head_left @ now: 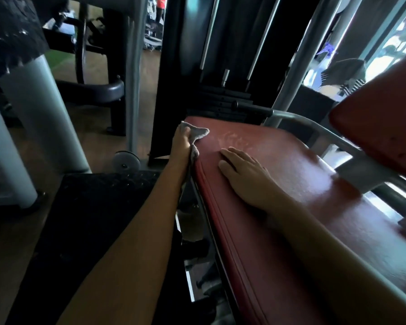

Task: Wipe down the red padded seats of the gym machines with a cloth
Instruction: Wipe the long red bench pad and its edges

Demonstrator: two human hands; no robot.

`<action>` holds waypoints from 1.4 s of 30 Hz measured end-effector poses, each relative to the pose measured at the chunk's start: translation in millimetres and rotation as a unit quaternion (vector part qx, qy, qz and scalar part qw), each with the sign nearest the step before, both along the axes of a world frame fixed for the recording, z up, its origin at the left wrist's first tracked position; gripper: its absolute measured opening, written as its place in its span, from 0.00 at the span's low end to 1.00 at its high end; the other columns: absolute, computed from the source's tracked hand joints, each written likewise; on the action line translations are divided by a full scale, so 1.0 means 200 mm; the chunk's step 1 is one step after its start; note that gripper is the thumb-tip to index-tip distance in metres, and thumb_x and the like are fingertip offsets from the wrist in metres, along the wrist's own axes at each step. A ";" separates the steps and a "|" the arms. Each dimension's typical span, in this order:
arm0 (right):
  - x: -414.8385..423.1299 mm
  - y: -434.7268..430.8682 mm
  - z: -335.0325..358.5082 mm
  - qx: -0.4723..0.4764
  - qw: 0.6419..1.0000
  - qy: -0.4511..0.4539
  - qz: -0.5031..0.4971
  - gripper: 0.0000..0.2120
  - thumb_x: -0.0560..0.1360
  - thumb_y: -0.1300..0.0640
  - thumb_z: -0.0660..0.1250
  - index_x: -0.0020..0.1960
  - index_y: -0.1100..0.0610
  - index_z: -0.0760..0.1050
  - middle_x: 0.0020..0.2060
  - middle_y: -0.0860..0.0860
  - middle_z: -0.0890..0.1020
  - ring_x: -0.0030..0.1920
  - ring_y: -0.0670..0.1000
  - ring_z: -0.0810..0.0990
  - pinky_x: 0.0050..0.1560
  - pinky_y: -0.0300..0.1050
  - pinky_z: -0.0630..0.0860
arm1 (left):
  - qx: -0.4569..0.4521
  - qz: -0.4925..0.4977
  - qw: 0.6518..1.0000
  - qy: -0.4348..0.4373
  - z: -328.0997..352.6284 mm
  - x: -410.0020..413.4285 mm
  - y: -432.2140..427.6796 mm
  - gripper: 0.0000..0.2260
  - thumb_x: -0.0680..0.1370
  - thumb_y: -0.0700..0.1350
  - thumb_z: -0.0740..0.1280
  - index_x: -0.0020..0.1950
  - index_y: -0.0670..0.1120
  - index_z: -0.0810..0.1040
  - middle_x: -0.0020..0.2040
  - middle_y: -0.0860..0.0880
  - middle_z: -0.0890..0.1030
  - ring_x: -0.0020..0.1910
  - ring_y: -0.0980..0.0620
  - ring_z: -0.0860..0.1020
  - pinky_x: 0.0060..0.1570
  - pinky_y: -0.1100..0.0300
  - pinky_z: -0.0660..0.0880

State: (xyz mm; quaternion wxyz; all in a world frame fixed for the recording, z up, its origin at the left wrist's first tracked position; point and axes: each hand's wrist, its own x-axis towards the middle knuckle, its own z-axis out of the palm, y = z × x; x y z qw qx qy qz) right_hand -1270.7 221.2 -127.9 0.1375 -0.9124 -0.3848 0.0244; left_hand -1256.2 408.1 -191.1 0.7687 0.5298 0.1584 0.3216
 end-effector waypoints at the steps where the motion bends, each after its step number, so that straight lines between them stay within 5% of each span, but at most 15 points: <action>1: -0.01 -0.02 -0.01 0.010 1.000 0.004 -0.001 0.24 0.84 0.43 0.49 0.79 0.45 0.57 0.79 0.43 0.56 0.79 0.48 0.53 0.76 0.50 0.50 | 0.001 0.010 1.000 0.005 0.01 -0.01 -0.03 0.16 0.84 0.39 0.51 0.43 0.36 0.75 0.34 0.51 0.85 0.32 0.59 0.81 0.31 0.70 0.75; 3: 0.00 -0.02 -0.01 0.039 0.999 0.008 0.000 0.23 0.84 0.45 0.51 0.78 0.46 0.59 0.78 0.44 0.59 0.78 0.48 0.55 0.77 0.50 0.51 | -0.016 0.030 0.999 0.030 -0.03 -0.02 -0.07 0.17 0.84 0.41 0.52 0.43 0.34 0.73 0.31 0.49 0.83 0.22 0.58 0.76 0.22 0.69 0.70; 4: 0.01 -0.02 -0.02 0.052 0.999 0.009 0.001 0.23 0.84 0.46 0.52 0.78 0.47 0.61 0.78 0.45 0.61 0.78 0.48 0.57 0.78 0.50 0.52 | -0.041 0.037 0.998 0.005 -0.07 -0.03 -0.10 0.18 0.83 0.46 0.54 0.48 0.32 0.73 0.36 0.45 0.84 0.25 0.56 0.78 0.26 0.68 0.74; 6: 0.02 -0.02 -0.02 0.085 0.996 0.017 -0.001 0.21 0.84 0.50 0.54 0.76 0.49 0.66 0.76 0.46 0.65 0.76 0.48 0.61 0.76 0.45 0.55 | -0.051 0.026 0.998 0.008 -0.12 -0.06 -0.14 0.31 0.74 0.57 0.61 0.62 0.30 0.73 0.55 0.38 0.83 0.50 0.46 0.83 0.56 0.55 0.80; 8: 0.02 -0.03 -0.02 0.109 0.994 0.028 -0.007 0.20 0.83 0.54 0.56 0.74 0.52 0.69 0.74 0.47 0.68 0.74 0.48 0.64 0.69 0.37 0.56 | -0.129 0.041 0.991 0.015 -0.19 -0.03 -0.11 0.33 0.72 0.58 0.64 0.70 0.37 0.73 0.65 0.38 0.78 0.64 0.43 0.78 0.70 0.48 0.71; 13: 0.00 -0.04 0.00 0.126 0.991 0.030 -0.014 0.19 0.83 0.57 0.56 0.72 0.53 0.72 0.72 0.48 0.72 0.71 0.48 0.68 0.63 0.34 0.57 | -0.110 0.036 0.991 0.069 -0.04 -0.16 -0.21 0.23 0.82 0.51 0.60 0.72 0.39 0.71 0.68 0.35 0.75 0.69 0.38 0.73 0.71 0.46 0.68; 17: -0.02 -0.07 0.03 0.129 0.990 0.051 -0.016 0.18 0.83 0.59 0.55 0.70 0.53 0.73 0.69 0.50 0.74 0.69 0.50 0.70 0.60 0.35 0.59 | -0.101 0.023 0.992 0.070 0.00 -0.34 -0.40 0.29 0.80 0.57 0.57 0.76 0.44 0.66 0.73 0.42 0.72 0.72 0.43 0.71 0.73 0.45 0.67; 21: -0.07 -0.22 0.05 0.082 0.995 0.053 0.009 0.19 0.84 0.58 0.54 0.73 0.50 0.70 0.72 0.48 0.71 0.71 0.49 0.67 0.64 0.36 0.58 | -0.144 0.046 0.986 0.063 -0.04 -0.29 -0.38 0.30 0.75 0.56 0.61 0.71 0.37 0.71 0.66 0.32 0.75 0.64 0.37 0.76 0.69 0.41 0.70; 23: -0.10 -0.31 0.02 0.060 0.997 0.039 0.016 0.20 0.84 0.57 0.54 0.75 0.49 0.67 0.75 0.46 0.67 0.74 0.48 0.64 0.69 0.37 0.56 | -0.110 0.026 0.991 0.069 -0.03 -0.34 -0.45 0.28 0.81 0.52 0.58 0.73 0.33 0.67 0.67 0.29 0.72 0.66 0.32 0.73 0.69 0.40 0.69; 27: -0.13 -0.37 -0.03 0.053 0.998 0.008 0.020 0.21 0.85 0.52 0.52 0.77 0.48 0.63 0.77 0.45 0.63 0.76 0.46 0.60 0.76 0.43 0.54 | -0.071 0.030 0.996 0.042 -0.02 -0.48 -0.60 0.20 0.84 0.44 0.57 0.77 0.48 0.64 0.65 0.47 0.74 0.60 0.52 0.76 0.57 0.60 0.74; 31: -0.14 -0.38 -0.04 0.064 0.998 -0.007 0.016 0.21 0.85 0.51 0.52 0.77 0.48 0.64 0.76 0.45 0.65 0.76 0.46 0.62 0.77 0.47 0.57 | -0.077 0.030 0.995 0.059 0.01 -0.45 -0.56 0.29 0.78 0.53 0.59 0.80 0.49 0.61 0.73 0.42 0.70 0.70 0.44 0.72 0.71 0.44 0.69; 35: -0.13 -0.38 -0.05 0.059 0.998 -0.004 0.010 0.21 0.85 0.49 0.51 0.76 0.47 0.63 0.76 0.46 0.64 0.76 0.47 0.61 0.76 0.53 0.59 | -0.077 0.042 0.994 0.065 0.00 -0.64 -0.77 0.30 0.77 0.56 0.59 0.80 0.53 0.60 0.76 0.44 0.68 0.71 0.46 0.71 0.72 0.45 0.68; 39: -0.13 -0.37 -0.06 0.057 0.998 -0.003 0.010 0.21 0.85 0.49 0.50 0.77 0.47 0.63 0.77 0.46 0.63 0.76 0.49 0.61 0.76 0.55 0.59 | -0.087 0.032 0.995 0.028 -0.05 -0.87 -1.04 0.23 0.85 0.49 0.56 0.80 0.60 0.57 0.78 0.55 0.63 0.74 0.55 0.67 0.70 0.59 0.69; 42: -0.14 -0.37 -0.06 0.055 0.998 -0.003 0.008 0.21 0.85 0.49 0.50 0.77 0.48 0.63 0.77 0.46 0.63 0.76 0.49 0.61 0.76 0.55 0.58 | -0.110 0.040 0.993 0.020 -0.05 -0.96 -1.15 0.21 0.85 0.49 0.56 0.77 0.65 0.59 0.76 0.59 0.65 0.72 0.59 0.69 0.71 0.55 0.70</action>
